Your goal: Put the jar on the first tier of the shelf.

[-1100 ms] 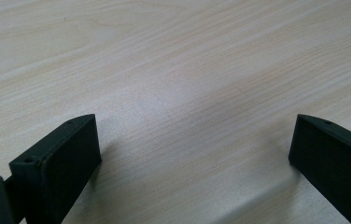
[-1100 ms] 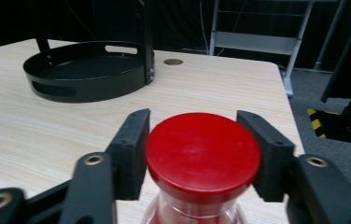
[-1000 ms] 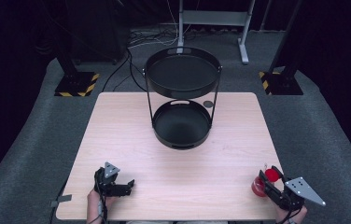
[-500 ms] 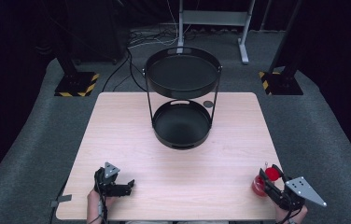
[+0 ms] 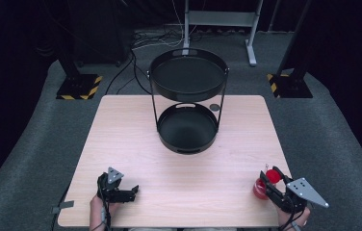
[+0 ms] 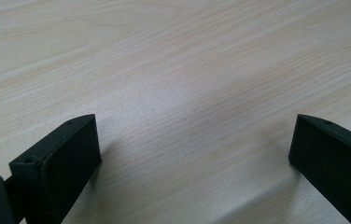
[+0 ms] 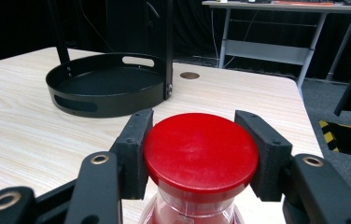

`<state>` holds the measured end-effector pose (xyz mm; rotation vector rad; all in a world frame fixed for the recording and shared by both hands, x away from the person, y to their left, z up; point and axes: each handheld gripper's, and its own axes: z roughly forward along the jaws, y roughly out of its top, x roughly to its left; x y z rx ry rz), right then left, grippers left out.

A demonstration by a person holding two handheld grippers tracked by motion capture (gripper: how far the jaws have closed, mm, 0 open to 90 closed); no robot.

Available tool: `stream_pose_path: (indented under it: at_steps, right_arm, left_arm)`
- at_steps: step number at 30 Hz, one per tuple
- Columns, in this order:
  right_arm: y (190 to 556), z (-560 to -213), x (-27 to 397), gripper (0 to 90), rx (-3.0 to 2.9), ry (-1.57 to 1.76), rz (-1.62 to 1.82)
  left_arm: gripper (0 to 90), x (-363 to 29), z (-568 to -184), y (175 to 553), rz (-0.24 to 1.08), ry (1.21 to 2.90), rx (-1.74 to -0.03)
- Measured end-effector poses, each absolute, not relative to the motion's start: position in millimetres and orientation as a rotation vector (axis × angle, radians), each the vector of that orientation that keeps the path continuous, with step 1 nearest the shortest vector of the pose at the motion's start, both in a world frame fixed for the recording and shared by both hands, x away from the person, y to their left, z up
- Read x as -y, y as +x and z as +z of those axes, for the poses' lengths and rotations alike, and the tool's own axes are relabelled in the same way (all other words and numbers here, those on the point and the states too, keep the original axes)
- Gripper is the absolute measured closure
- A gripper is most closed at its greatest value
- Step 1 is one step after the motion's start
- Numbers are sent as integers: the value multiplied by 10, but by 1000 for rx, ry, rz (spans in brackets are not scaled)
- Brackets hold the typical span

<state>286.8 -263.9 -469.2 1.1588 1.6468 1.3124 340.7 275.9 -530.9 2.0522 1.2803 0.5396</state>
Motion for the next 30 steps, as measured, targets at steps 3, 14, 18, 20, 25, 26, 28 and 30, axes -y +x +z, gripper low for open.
stream_pose_path:
  at_steps: [3,14,18,20,25,26,28,30]
  right_arm:
    - [2890,-4674,2604,477,-1657,1151,1317]
    - [2949,-4650,2527,478,-1685,1136,1323]
    - [2961,-4604,2498,478,-1691,1117,1329]
    - [2967,-4581,2481,478,-1694,1110,1333]
    - [2996,-4538,2426,478,-1712,1086,1335]
    - [3004,-4531,2413,478,-1716,1081,1333]
    - [3024,-4513,2392,478,-1719,1074,1337]
    - [3032,-4502,2380,477,-1718,1071,1340]
  left_arm:
    - [18,-2759,-5309,3407,540,2053,-1280]
    - [18,-2761,-5308,3408,538,2053,-1281]
    - [18,-2761,-5308,3409,537,2053,-1281]
    - [18,-2761,-5308,3409,537,2053,-1281]
    - [18,-2761,-5308,3409,537,2053,-1281]
    - [18,-2761,-5308,3409,537,2053,-1281]
    - [18,-2761,-5308,3409,537,2053,-1281]
    - [18,-2761,-5308,3409,537,2053,-1281]
